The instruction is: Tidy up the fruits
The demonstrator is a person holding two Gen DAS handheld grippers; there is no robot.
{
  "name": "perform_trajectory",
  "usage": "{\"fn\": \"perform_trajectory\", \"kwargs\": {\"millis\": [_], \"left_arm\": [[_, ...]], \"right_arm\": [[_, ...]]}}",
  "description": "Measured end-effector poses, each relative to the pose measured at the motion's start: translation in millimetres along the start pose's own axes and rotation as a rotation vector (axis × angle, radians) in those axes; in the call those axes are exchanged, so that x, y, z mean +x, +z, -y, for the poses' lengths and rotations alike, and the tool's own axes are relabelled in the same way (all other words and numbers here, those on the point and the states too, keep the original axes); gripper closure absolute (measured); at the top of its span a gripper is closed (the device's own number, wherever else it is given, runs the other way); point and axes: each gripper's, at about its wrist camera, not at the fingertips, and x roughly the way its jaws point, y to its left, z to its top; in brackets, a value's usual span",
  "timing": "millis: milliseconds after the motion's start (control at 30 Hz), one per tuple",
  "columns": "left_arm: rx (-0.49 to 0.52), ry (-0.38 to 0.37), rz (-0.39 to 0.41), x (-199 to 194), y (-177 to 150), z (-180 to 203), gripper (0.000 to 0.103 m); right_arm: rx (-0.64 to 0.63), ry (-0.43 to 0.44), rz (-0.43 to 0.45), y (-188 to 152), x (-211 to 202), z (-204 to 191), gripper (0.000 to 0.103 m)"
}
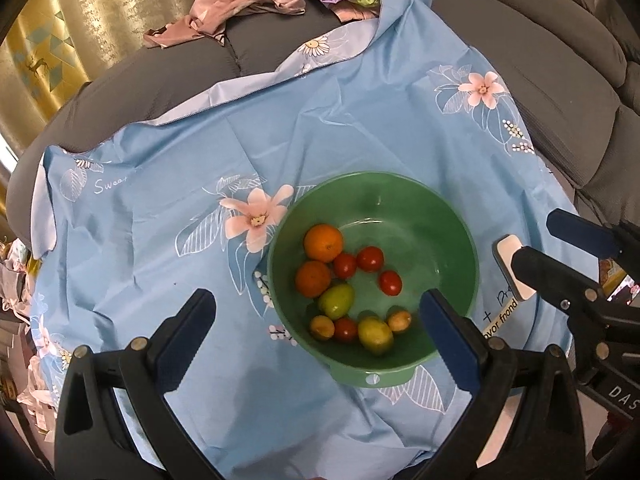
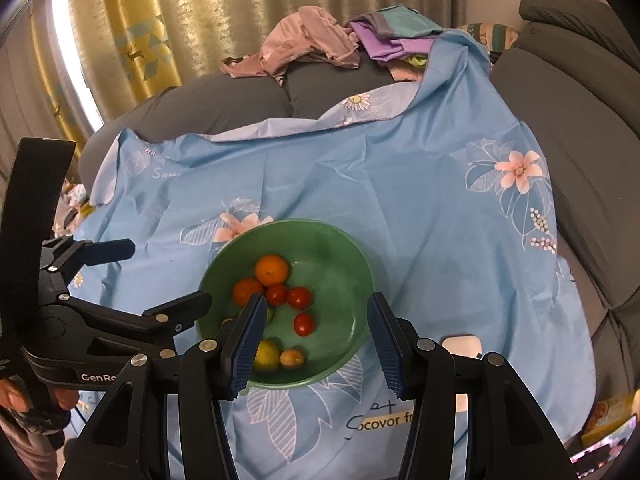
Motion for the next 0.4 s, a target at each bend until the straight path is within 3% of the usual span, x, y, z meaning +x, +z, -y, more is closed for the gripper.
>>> {"fn": "perform_trajectory", "kwargs": {"millis": [400], "left_arm": [[0.004, -0.024, -0.008, 3.0, 0.6, 6.7, 0.001]], "right_arm": [[0.002, -0.003, 0.0, 0.8, 1.2, 0.9, 0.05]]}}
